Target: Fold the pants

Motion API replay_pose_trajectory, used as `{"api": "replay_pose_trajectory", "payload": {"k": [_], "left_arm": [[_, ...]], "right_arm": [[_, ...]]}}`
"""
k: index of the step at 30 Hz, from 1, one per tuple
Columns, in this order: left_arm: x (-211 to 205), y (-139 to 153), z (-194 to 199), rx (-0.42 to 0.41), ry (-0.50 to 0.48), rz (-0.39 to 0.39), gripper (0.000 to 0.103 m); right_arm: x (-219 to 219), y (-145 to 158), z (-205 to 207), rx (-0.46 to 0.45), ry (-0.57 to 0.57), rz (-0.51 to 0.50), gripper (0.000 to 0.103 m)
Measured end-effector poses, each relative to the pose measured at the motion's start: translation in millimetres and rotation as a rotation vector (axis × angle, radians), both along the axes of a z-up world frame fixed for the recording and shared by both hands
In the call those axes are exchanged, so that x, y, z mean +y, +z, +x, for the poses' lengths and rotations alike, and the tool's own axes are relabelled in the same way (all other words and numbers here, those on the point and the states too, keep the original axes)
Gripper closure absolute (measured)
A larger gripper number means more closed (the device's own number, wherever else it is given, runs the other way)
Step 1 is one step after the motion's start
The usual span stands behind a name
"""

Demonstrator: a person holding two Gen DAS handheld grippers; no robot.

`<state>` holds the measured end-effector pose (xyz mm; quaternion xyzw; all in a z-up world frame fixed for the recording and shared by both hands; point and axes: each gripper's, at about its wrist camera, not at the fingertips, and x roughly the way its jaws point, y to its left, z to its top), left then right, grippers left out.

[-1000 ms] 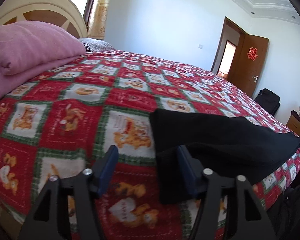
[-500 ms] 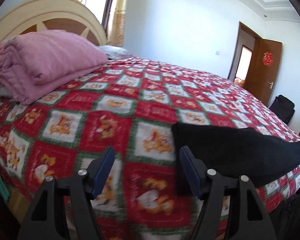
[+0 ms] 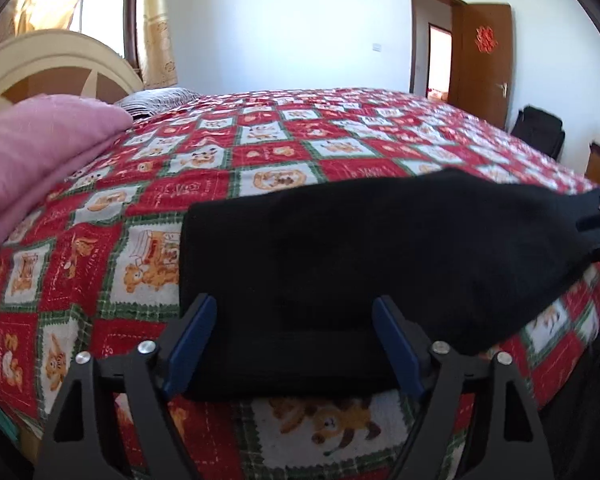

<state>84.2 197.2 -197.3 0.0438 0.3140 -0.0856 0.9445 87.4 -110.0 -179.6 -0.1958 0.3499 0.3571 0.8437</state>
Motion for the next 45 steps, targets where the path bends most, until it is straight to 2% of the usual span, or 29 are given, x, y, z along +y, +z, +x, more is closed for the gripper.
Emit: {"api": "replay_pose_trajectory", "payload": {"k": [2, 5, 6, 8, 10, 13, 17, 18, 20, 22, 24, 27, 29, 30, 31, 32, 33, 34, 37, 40, 45], "left_arm": [[1.5, -0.4, -3.5, -0.004, -0.007, 0.002, 0.019], [8.9, -0.1, -3.4, -0.013, 0.0, -0.045, 0.018], [10.9, -0.7, -2.9, -0.017, 0.001, -0.059, 0.016], [13.4, -2.7, -2.7, -0.027, 0.005, -0.08, 0.015], [17.4, -2.8, -2.1, -0.032, 0.007, -0.105, 0.015], [21.1, -3.0, 0.6, -0.03, 0.013, -0.123, 0.015], [25.0, -3.7, 0.7, -0.024, 0.027, -0.119, 0.014], [27.9, -5.0, 1.7, -0.016, 0.041, -0.119, 0.008], [39.1, -14.1, 6.2, 0.042, 0.061, -0.176, 0.006], [47.4, -14.6, 1.6, 0.014, 0.068, -0.235, 0.006], [48.9, -10.9, 0.7, 0.013, 0.07, -0.244, 0.006], [52.8, 2.8, -3.8, -0.031, 0.111, -0.231, 0.006], [53.6, 12.0, -7.5, -0.065, 0.126, -0.232, 0.006], [51.4, 16.5, -8.8, -0.081, 0.133, -0.225, 0.006], [45.5, 22.2, -10.3, -0.097, 0.121, -0.217, 0.006], [40.2, 25.7, -10.9, -0.104, 0.107, -0.207, 0.006], [33.7, 28.7, -10.2, -0.109, 0.094, -0.191, 0.006], [22.5, 32.3, -10.2, -0.113, 0.072, -0.167, 0.006], [-5.6, 41.2, -8.4, -0.112, -0.004, -0.113, 0.006], [-28.8, 42.3, -5.3, -0.111, -0.064, -0.072, 0.003], [-49.1, 17.6, 8.6, -0.014, -0.087, -0.05, 0.003]], "right_arm": [[16.5, -11.1, -1.5, 0.007, 0.034, -0.031, 0.058], [30.8, -28.4, 1.1, -0.032, 0.05, -0.119, 0.058], [30.9, -31.8, 2.1, -0.038, 0.049, -0.136, 0.061], [28.8, -29.7, 5.1, -0.022, 0.047, -0.104, 0.07], [25.4, -24.8, 6.3, -0.008, 0.046, -0.084, 0.09], [27.1, -22.8, 2.7, -0.012, 0.056, -0.094, 0.099], [25.2, -12.3, -4.6, -0.01, 0.064, -0.071, 0.1], [24.1, -10.7, -8.4, -0.013, 0.069, -0.07, 0.1], [23.8, -11.2, -14.8, -0.023, 0.076, -0.085, 0.1], [25.9, -20.1, -18.3, -0.017, 0.084, -0.117, 0.1], [29.0, -31.8, -18.2, -0.032, 0.079, -0.164, 0.1], [24.2, -30.0, -11.4, -0.014, 0.065, -0.113, 0.1], [20.7, -26.6, -6.5, -0.015, 0.05, -0.088, 0.099], [19.8, -26.5, -4.3, -0.016, 0.035, -0.096, 0.091], [19.5, -27.0, -4.5, -0.025, 0.023, -0.105, 0.074], [18.8, -27.3, -4.9, -0.033, 0.01, -0.11, 0.064], [17.8, -28.5, -5.9, -0.028, 0.007, -0.107, 0.049], [18.2, -31.6, -5.9, 0.0, 0.017, -0.109, 0.042], [14.4, -29.8, -9.2, 0.004, 0.014, -0.106, 0.042], [-5.0, -15.5, -8.8, 0.037, -0.014, -0.02, 0.042], [-74.5, 16.0, -1.3, 0.031, -0.179, 0.104, 0.042]]}}
